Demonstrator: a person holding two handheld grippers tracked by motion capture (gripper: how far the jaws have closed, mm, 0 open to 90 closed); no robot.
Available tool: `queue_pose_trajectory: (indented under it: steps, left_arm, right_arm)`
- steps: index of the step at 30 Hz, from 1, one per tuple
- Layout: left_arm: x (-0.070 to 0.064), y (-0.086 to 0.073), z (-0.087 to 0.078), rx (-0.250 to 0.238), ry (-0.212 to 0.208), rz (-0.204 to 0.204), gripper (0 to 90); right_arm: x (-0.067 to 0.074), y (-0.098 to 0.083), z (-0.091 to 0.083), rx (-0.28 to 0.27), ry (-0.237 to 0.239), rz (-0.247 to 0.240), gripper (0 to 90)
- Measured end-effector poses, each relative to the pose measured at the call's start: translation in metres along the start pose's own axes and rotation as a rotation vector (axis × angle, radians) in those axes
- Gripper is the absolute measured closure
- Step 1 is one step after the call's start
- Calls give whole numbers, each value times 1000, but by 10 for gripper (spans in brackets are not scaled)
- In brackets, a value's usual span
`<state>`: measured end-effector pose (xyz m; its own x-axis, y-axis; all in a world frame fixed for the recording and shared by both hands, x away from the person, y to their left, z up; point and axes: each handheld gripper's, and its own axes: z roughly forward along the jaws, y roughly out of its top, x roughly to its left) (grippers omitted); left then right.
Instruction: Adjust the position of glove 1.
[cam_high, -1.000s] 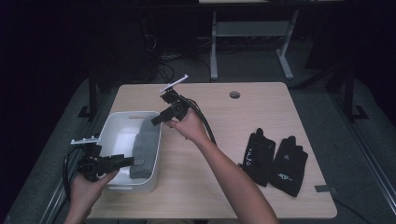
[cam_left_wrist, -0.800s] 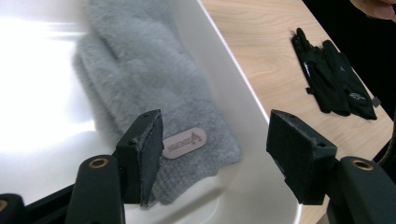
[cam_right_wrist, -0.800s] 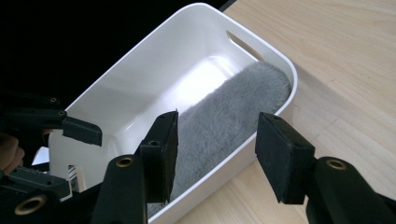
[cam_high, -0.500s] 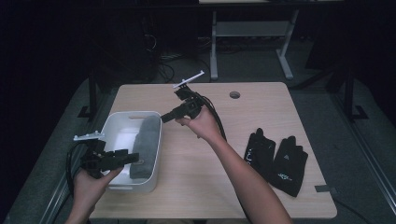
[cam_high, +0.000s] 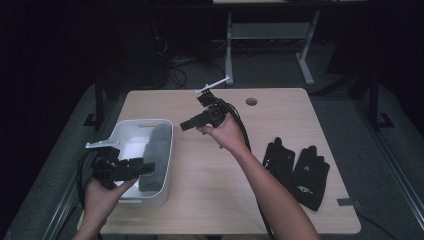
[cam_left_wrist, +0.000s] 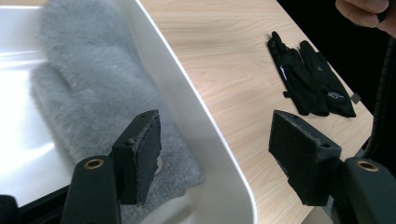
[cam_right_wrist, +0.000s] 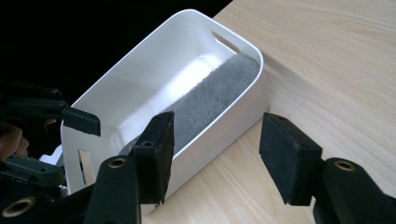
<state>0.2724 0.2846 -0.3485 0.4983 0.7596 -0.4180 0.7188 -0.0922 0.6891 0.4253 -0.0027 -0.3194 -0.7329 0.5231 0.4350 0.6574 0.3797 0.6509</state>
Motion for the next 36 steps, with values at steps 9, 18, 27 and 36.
queue_pose_trajectory:
  steps: [9,18,27,36]
  left_arm:
    - [-10,5,7,8,-17,27,329]
    - [-23,10,14,6,-38,49,322]
    - [-33,15,21,7,-53,68,314]
    - [-41,19,27,19,-61,90,310]
  right_arm:
    - [-3,-7,-14,-11,-6,2,441]
    - [-8,-12,-27,-15,-16,10,430]
    - [-12,-18,-38,-28,-22,14,416]
    - [-18,-28,-48,-37,-19,42,413]
